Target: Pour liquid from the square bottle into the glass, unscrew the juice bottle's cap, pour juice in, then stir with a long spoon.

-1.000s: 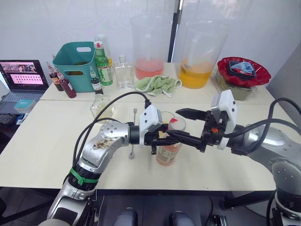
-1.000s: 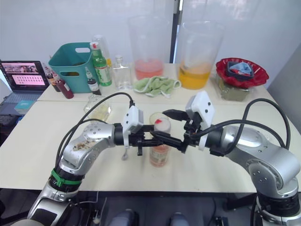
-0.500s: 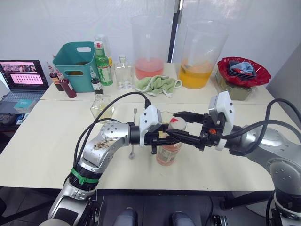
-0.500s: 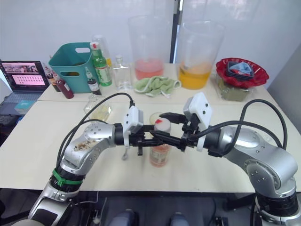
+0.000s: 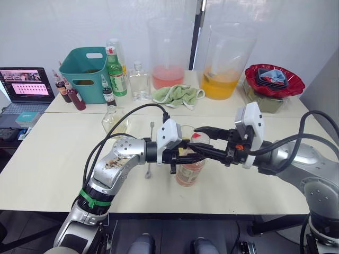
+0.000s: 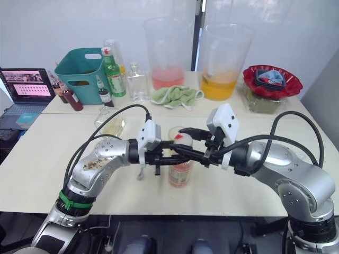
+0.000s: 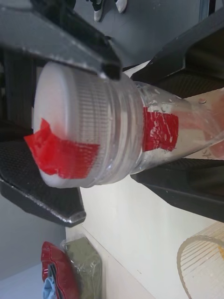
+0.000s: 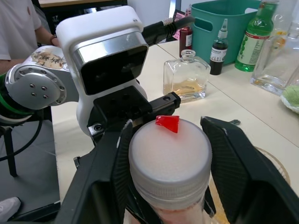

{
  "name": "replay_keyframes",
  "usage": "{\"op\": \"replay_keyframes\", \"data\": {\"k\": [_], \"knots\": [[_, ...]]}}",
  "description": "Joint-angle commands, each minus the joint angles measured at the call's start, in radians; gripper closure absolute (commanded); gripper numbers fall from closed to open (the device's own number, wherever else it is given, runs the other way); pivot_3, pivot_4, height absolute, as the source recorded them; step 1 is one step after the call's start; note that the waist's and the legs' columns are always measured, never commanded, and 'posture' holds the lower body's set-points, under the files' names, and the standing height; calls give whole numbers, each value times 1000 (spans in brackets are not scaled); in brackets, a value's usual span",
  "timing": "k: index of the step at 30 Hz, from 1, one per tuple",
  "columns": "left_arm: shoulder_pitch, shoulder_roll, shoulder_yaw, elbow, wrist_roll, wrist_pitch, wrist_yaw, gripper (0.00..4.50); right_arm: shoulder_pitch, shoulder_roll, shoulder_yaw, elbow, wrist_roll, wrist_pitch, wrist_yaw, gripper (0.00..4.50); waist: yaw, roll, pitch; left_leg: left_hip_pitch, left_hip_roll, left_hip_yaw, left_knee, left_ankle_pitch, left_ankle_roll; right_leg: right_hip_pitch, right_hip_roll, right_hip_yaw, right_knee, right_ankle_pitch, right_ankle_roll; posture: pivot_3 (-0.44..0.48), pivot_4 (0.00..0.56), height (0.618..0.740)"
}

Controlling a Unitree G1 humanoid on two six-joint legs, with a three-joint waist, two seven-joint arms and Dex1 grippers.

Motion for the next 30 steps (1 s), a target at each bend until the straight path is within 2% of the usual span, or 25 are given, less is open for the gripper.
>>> {"op": "replay_keyframes", "data": {"k": [1,18,21,30], "knots": [[17,0,-33,0,16,15,6,3242,-25,-1,-2,1,-6,-29,4,1883,0,0,0,0,0,0,0,0,0,0,0,0,0,0,0,0,150,740],[15,11,-20,-25,8,46,21,3242,-33,11,17,31,-14,-54,32,1883,-3,0,0,0,0,0,0,0,0,0,0,0,0,0,0,0,150,740],[16,11,-19,-27,7,50,25,3242,-34,12,17,35,-14,-60,37,2689,-3,0,0,0,0,0,0,0,0,0,0,0,0,0,0,0,150,740],[22,20,-11,-40,6,59,31,3242,-38,9,35,47,-33,-74,66,2689,-5,0,0,0,1,0,0,0,0,0,1,0,0,0,0,0,150,740]]}}
